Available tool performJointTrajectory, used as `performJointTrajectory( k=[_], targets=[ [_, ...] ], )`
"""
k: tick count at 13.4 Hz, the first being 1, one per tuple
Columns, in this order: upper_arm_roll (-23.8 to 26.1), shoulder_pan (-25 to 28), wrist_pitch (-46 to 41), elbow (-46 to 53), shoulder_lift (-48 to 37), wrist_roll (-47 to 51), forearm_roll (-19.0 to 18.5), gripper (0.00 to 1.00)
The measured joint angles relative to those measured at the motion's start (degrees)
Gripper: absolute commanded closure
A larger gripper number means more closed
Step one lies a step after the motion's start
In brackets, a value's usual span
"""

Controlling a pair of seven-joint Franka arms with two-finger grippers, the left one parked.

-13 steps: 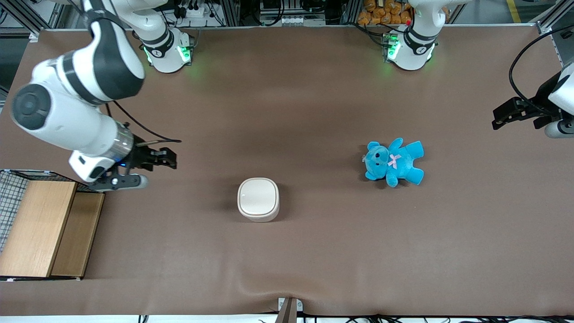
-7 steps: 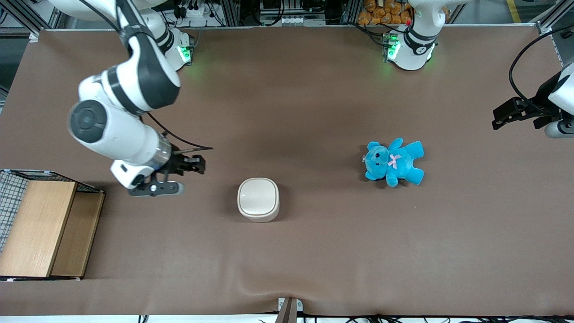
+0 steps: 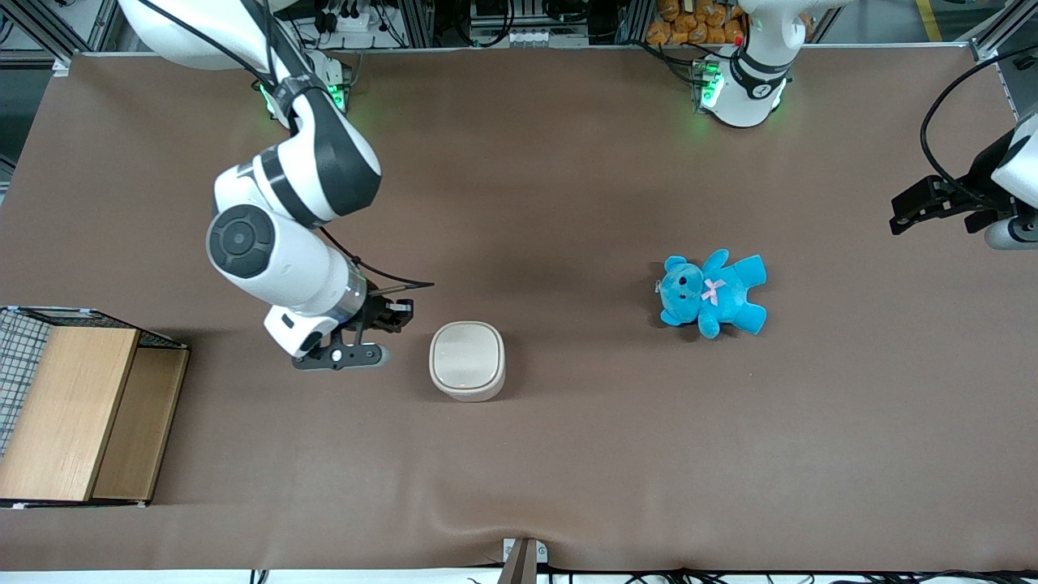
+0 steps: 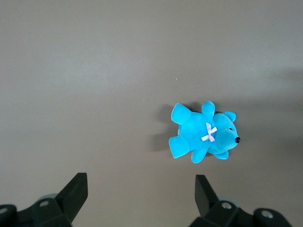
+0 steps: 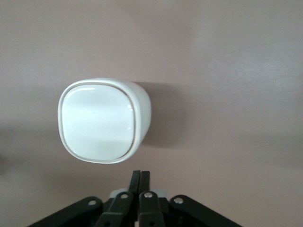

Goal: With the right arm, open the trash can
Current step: 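Move the right gripper over the white trash can's lid, then lower the closed right gripper onto the lid's rim edge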

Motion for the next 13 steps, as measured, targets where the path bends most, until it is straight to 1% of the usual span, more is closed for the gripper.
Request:
performJointTrajectory(
  k=[3,5,8,10,13],
  targets=[
    [0.02,2.89,0.71,1.30,1.58,8.00,0.01,1.00],
    [0.03,5.21,3.00,1.92,3.09,12.18,0.01,1.00],
    [-0.16,6.42,3.86,2.30,4.92,13.06,-0.47,1.00],
    [-0.75,6.19,4.63,2.52,5.80,12.39,-1.27,1.00],
    [-1.46,5.34,7.59,2.54,6.64,10.72,-1.40,1.00]
  ],
)
